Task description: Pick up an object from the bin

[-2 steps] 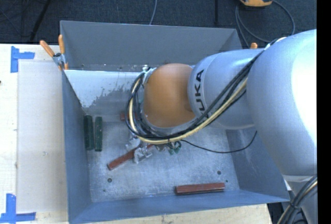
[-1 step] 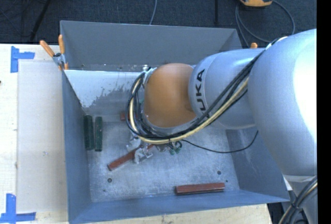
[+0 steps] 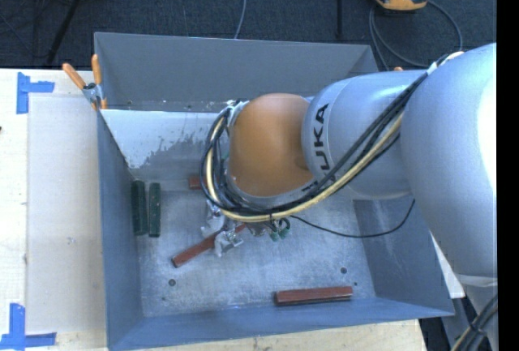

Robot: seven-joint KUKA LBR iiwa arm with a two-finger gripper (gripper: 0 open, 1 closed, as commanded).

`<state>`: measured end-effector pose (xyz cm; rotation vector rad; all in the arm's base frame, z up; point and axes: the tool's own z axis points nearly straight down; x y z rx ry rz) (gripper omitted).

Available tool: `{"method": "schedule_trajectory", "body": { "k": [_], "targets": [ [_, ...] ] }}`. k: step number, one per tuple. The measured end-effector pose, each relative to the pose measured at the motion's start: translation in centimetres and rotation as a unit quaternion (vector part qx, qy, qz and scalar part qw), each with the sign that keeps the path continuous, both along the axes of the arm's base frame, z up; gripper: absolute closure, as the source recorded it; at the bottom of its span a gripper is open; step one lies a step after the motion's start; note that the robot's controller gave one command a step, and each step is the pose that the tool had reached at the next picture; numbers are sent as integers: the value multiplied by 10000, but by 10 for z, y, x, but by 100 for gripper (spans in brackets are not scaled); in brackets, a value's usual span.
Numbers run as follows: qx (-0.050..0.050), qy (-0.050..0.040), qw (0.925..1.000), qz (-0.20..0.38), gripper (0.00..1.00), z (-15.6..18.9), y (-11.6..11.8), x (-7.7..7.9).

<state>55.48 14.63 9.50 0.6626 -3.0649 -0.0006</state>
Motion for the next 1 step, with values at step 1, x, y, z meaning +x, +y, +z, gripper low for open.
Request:
{"method": "schedule_trajectory", "body": {
  "k": [1],
  "targets": [
    [4,-20,10000,-1,100,19,1,2]
  ]
}}
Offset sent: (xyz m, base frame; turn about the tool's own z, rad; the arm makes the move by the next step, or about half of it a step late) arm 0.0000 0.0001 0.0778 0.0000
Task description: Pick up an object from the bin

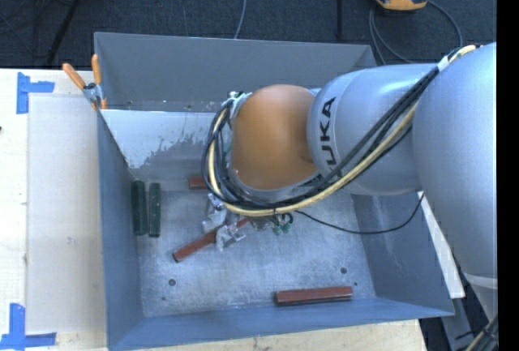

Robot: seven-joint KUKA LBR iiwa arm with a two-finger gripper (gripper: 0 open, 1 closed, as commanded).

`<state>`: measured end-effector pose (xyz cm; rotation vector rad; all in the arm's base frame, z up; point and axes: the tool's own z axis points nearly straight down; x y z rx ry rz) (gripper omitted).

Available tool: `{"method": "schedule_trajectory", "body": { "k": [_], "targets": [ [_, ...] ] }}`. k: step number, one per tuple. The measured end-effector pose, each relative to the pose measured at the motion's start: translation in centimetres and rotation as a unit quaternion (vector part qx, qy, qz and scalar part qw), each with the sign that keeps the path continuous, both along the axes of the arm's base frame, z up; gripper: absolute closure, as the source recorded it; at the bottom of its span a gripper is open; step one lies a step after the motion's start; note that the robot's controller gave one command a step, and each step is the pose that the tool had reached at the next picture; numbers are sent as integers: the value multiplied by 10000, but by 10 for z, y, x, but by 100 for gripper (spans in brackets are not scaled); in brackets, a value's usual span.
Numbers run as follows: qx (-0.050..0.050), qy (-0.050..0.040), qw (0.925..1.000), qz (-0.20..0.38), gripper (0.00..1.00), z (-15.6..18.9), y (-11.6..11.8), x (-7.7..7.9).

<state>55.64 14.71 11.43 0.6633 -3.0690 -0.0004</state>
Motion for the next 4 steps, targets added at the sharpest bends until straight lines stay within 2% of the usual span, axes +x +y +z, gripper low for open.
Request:
{"method": "schedule_trajectory", "body": {
  "k": [2,4],
  "targets": [
    [4,-11,10000,-4,100,32,1,0],
    [5,-18,10000,-8,100,45,1,0]
  ]
}}
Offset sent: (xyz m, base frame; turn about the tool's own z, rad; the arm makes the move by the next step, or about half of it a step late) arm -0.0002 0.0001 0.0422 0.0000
